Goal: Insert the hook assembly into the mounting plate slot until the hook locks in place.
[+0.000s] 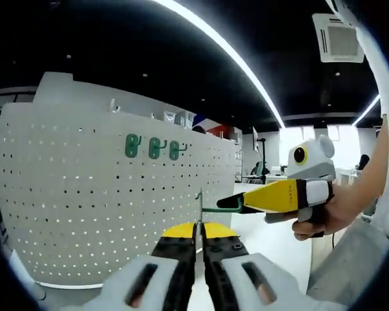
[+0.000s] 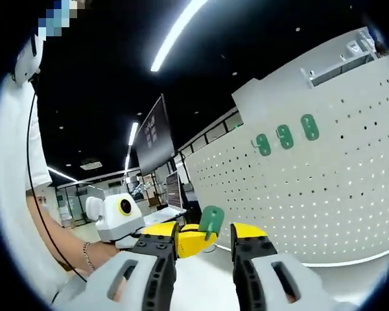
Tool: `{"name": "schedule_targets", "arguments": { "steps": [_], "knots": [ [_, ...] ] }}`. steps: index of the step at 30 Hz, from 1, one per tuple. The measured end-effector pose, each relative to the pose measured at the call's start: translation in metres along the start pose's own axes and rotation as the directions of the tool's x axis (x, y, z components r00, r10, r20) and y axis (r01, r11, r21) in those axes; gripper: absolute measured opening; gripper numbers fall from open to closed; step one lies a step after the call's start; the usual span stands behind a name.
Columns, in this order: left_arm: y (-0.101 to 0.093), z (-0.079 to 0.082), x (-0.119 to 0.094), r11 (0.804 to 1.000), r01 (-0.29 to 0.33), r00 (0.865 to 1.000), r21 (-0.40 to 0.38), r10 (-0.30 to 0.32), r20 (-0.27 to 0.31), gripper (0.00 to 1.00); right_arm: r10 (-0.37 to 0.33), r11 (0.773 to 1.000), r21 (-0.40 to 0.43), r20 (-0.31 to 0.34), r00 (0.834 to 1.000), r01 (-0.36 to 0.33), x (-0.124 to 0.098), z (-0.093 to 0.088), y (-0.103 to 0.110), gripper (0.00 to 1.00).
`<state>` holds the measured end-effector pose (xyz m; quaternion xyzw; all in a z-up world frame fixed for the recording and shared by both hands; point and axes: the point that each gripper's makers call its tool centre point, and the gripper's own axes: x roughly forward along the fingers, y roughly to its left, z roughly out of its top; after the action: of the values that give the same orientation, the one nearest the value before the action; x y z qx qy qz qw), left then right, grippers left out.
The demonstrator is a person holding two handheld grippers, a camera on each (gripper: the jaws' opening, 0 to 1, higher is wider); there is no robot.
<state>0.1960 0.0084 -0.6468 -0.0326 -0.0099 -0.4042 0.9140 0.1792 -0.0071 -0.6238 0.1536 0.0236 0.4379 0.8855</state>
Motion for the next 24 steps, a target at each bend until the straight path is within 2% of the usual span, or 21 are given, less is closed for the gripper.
{"name": "schedule_targets", "arguments": {
  "steps": [8,24],
  "knots": [
    [-0.002,-0.002,0.001,1.000,0.000,1.000,-0.004,0.000,-0.001,0.02,-0.024,1.000,-0.002,-0.016,1.000,0.024,0.005,-0.004,-0.003,0.13],
    [-0.004,-0.003,0.002,1.000,-0.008,1.000,-0.005,0.008,-0.003,0.02,-0.042,0.999,0.009,-0.033,0.999,0.042,0.012,-0.009,-0.008,0.03]
  ]
}}
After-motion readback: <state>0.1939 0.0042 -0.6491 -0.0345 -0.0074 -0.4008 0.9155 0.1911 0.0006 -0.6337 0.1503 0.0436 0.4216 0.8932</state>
